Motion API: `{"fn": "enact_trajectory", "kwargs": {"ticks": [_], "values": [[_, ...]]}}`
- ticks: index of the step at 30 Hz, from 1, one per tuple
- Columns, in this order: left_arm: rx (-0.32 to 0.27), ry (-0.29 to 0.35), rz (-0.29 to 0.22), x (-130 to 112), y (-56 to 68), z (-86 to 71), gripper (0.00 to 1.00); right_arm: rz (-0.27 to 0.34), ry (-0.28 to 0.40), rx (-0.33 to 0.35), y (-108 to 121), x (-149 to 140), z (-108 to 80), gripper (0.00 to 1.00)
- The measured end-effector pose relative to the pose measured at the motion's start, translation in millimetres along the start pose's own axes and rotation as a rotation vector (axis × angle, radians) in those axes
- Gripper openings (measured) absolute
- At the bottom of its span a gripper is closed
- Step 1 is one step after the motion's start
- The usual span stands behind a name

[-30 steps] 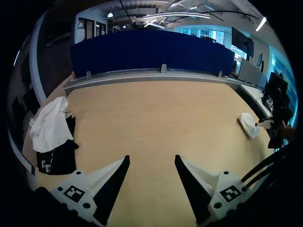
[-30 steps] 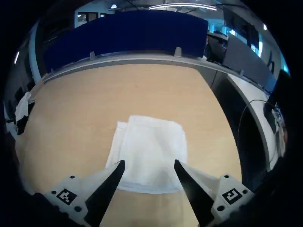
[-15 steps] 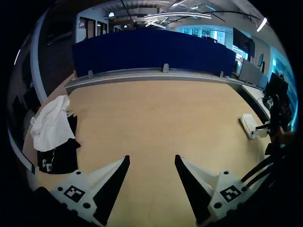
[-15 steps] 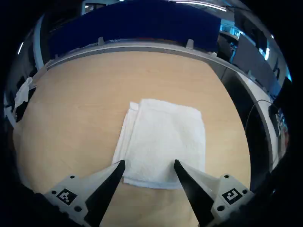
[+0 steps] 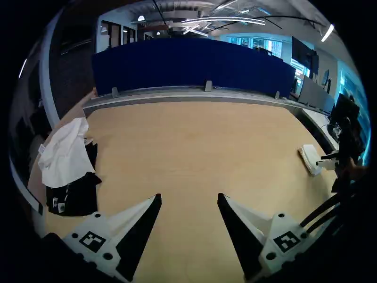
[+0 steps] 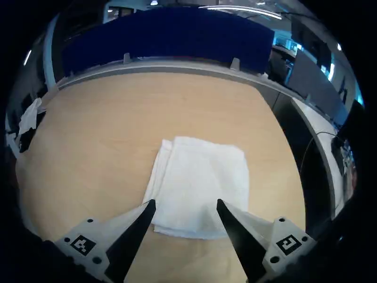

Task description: Fold towel

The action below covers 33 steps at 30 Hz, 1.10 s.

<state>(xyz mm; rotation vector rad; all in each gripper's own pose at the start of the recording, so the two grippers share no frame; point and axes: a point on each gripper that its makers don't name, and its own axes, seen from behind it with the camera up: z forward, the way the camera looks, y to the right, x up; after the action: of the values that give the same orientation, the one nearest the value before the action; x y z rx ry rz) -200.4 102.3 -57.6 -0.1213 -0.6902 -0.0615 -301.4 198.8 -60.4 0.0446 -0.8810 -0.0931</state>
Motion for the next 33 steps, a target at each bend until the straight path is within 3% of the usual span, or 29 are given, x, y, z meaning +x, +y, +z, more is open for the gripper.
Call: {"fn": "enact_trajectory", "kwargs": {"ticks": [9,23,33], "values": [[-0.004,0.009,-0.006,3.0,-0.6,-0.6,0.88,0.039,0.102,-0.014,4.3,29.9,-13.0,1.00],[-0.011,0.037,-0.014,8.8,-4.0,-5.0,0.88,0.103,0.487,-0.094,3.9,116.1,-76.3,1.00],[-0.017,0.089,-0.025,16.2,-9.2,-10.1,0.88,0.090,0.580,-0.109,-13.6,141.3,-98.8,1.00]]}}
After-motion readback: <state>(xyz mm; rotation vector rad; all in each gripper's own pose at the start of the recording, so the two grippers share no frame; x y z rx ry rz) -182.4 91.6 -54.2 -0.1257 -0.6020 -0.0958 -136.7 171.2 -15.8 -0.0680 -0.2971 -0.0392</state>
